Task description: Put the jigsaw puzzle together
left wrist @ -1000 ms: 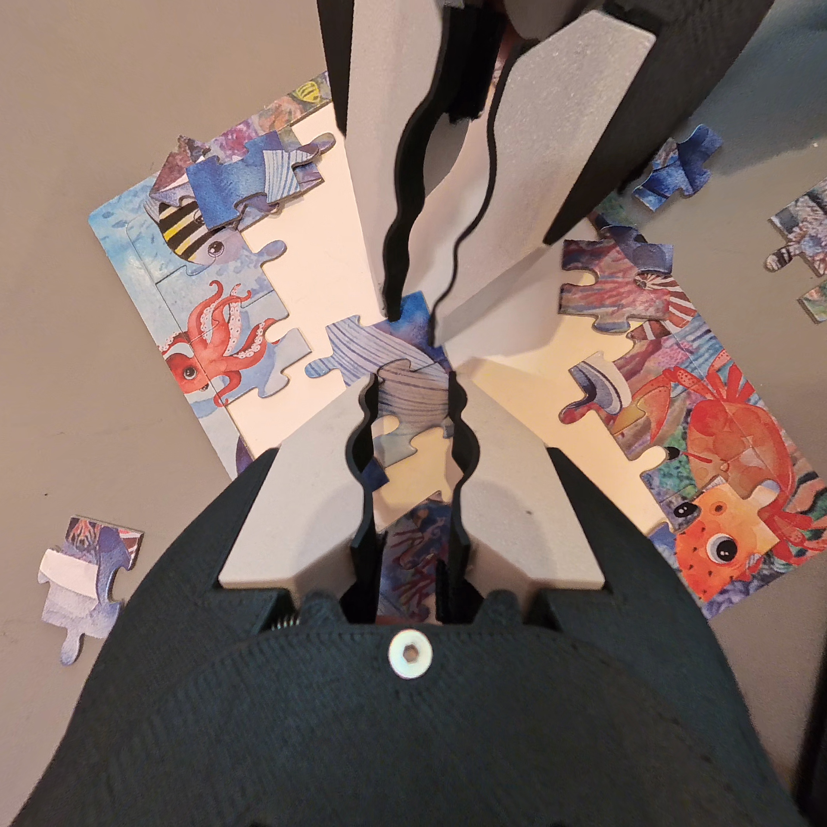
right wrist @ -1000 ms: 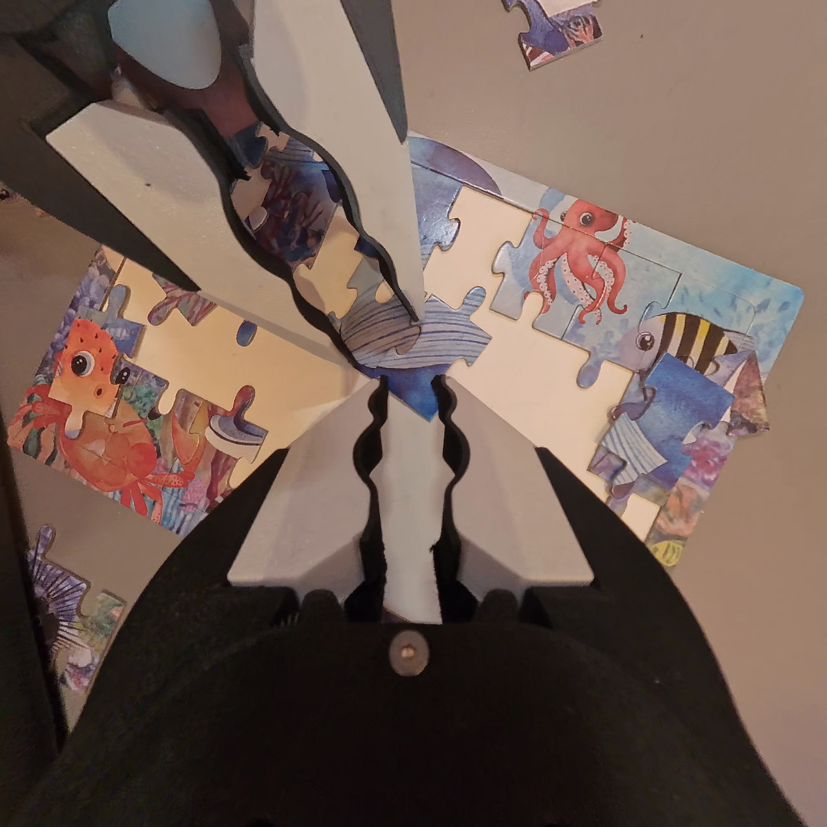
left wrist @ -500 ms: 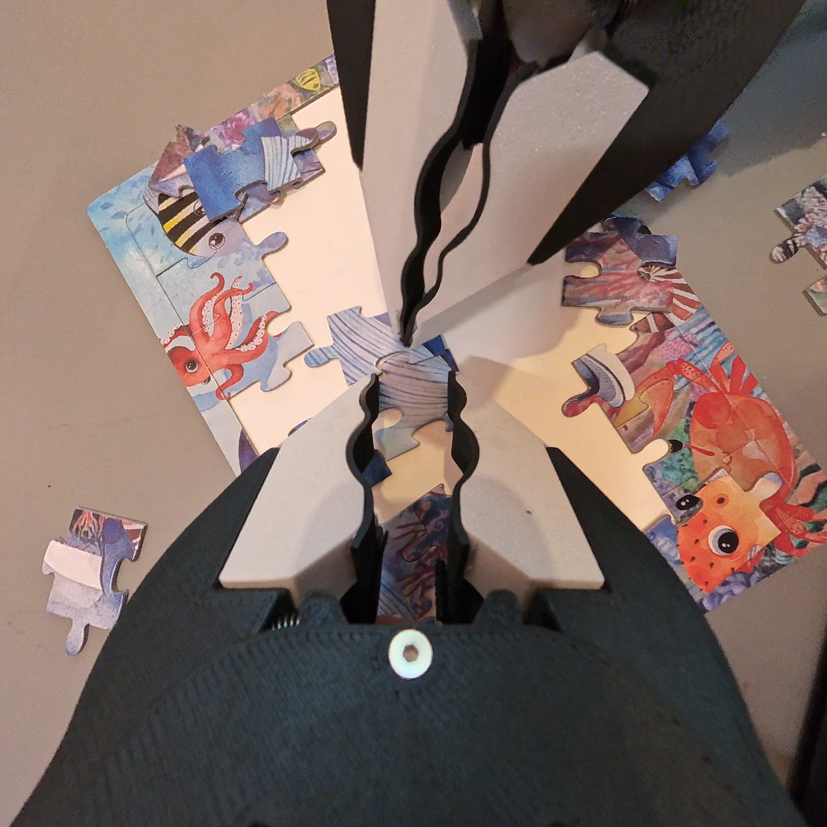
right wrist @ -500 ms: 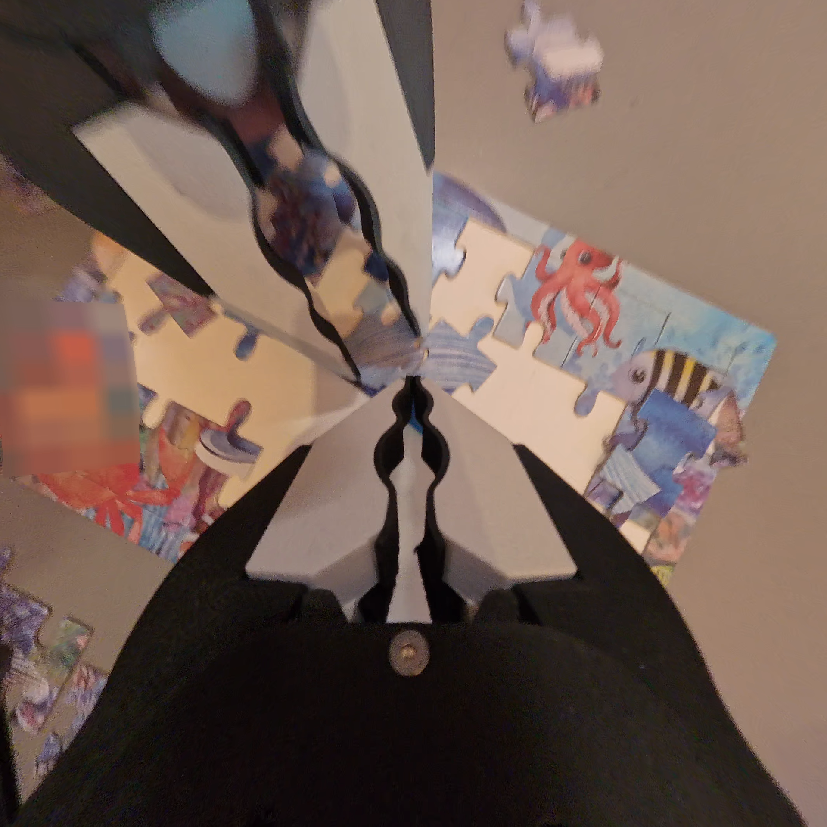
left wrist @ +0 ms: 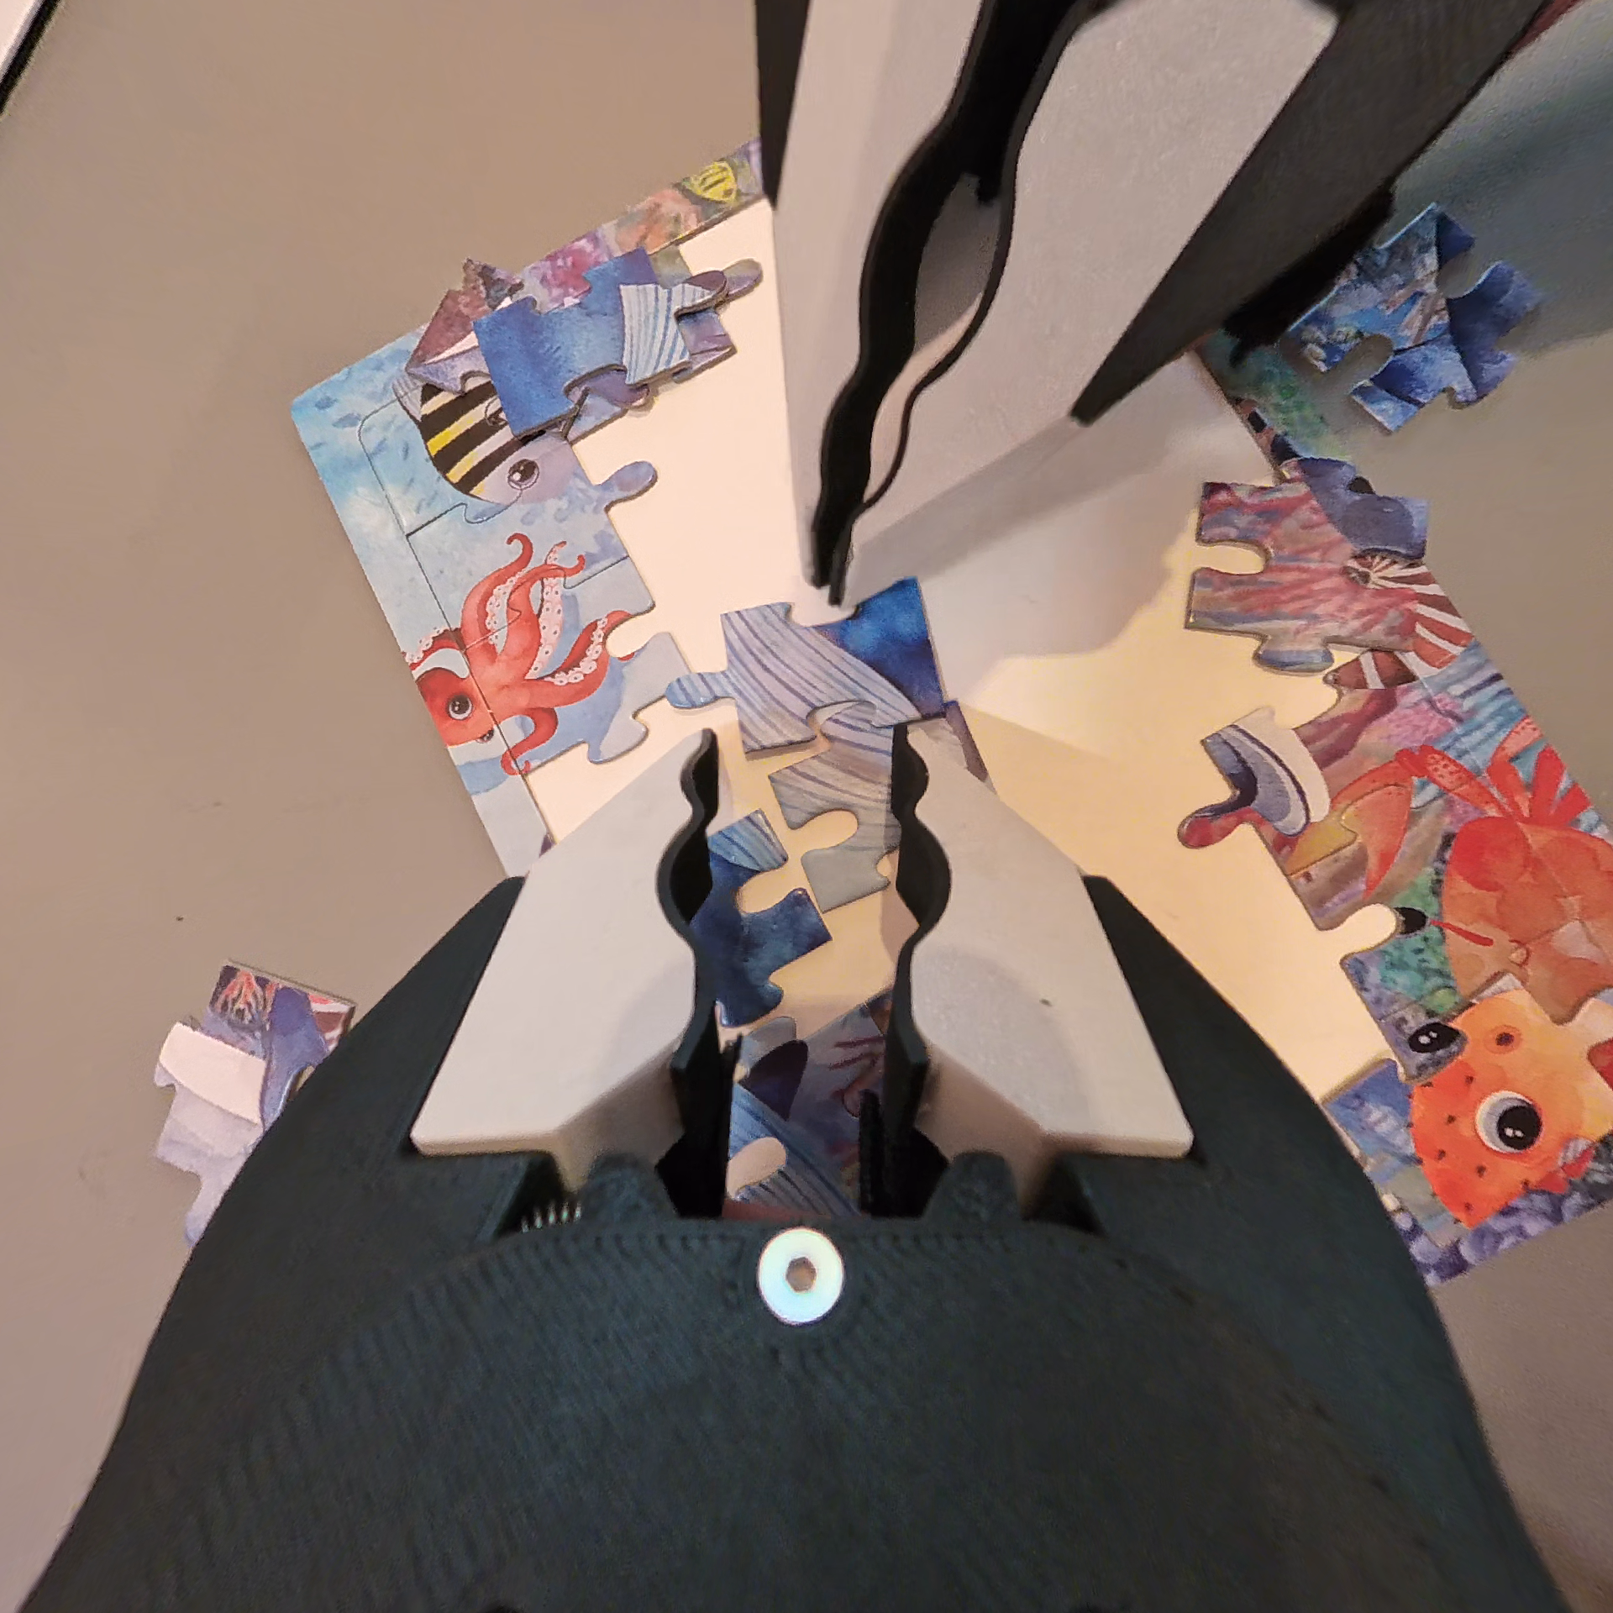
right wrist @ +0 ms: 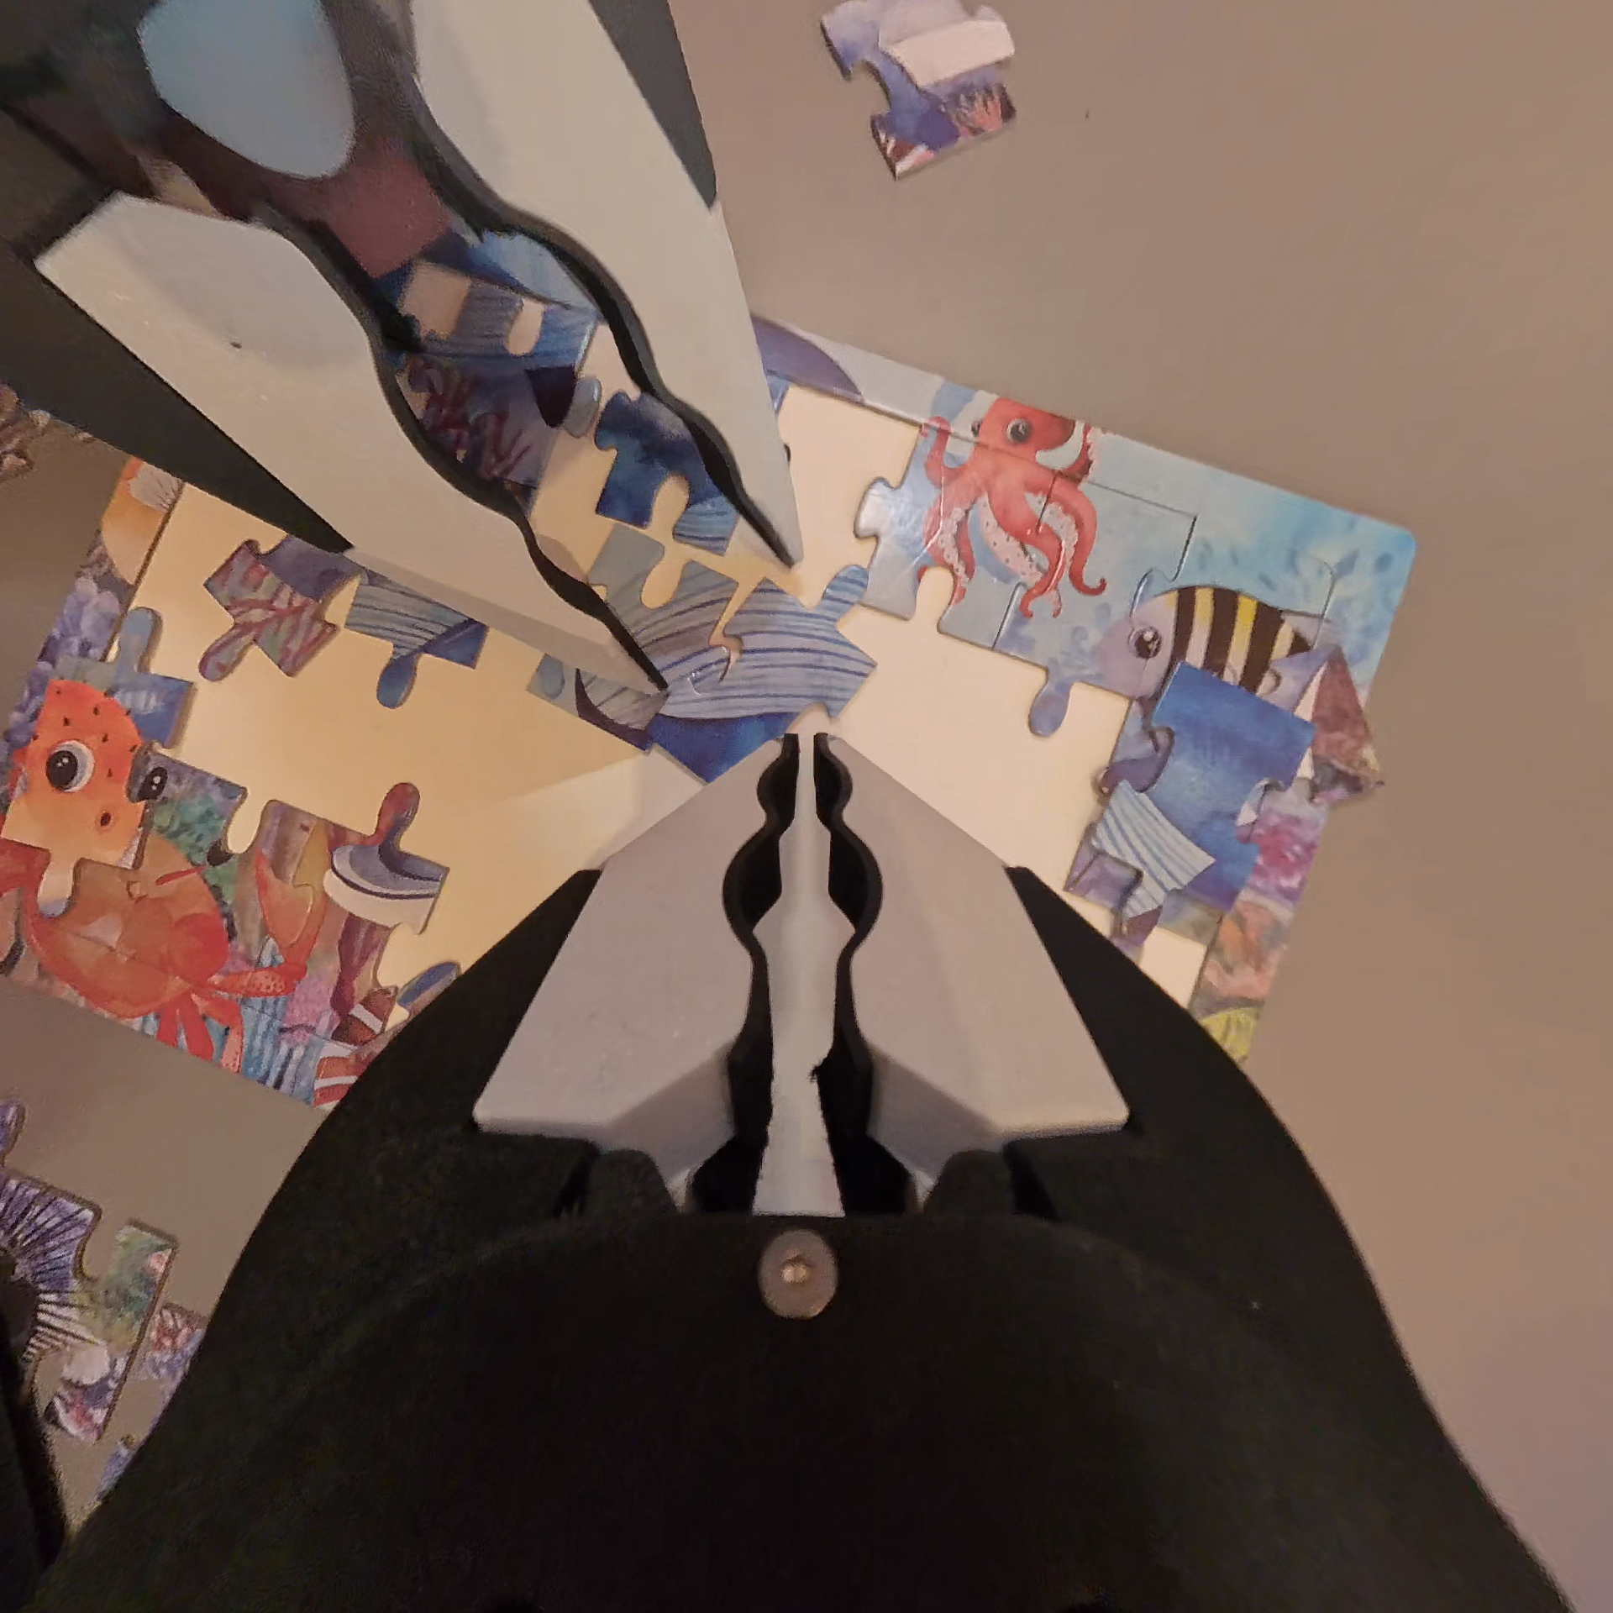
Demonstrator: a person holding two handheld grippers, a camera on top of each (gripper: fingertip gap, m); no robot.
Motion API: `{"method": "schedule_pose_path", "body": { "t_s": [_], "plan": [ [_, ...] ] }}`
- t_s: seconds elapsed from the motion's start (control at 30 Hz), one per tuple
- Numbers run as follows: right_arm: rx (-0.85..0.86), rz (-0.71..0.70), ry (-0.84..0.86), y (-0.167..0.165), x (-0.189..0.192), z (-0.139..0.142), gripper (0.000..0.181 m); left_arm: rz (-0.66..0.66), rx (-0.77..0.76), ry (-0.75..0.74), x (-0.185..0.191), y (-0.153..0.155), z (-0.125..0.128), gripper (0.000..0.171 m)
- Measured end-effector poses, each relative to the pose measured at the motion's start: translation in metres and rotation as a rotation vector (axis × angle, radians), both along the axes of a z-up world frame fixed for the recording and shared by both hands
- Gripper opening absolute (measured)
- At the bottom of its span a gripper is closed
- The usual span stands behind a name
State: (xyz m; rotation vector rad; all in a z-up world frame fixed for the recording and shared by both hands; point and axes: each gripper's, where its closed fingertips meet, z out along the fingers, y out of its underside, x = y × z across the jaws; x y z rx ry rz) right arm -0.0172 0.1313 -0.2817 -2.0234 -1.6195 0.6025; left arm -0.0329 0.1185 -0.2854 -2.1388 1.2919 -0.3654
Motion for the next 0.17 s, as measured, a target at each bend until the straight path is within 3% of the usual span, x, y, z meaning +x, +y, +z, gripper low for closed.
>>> {"method": "schedule_pose_path", "body": {
  "t_s": [0.17],
  "plan": [
    [-0.007,-0.007,-0.009,-0.0011,-0.0012,-0.0046,0.001,0.0,-0.035,-0.023,0.0022,-0.003,-0.0011,0.035]
  ]
}}
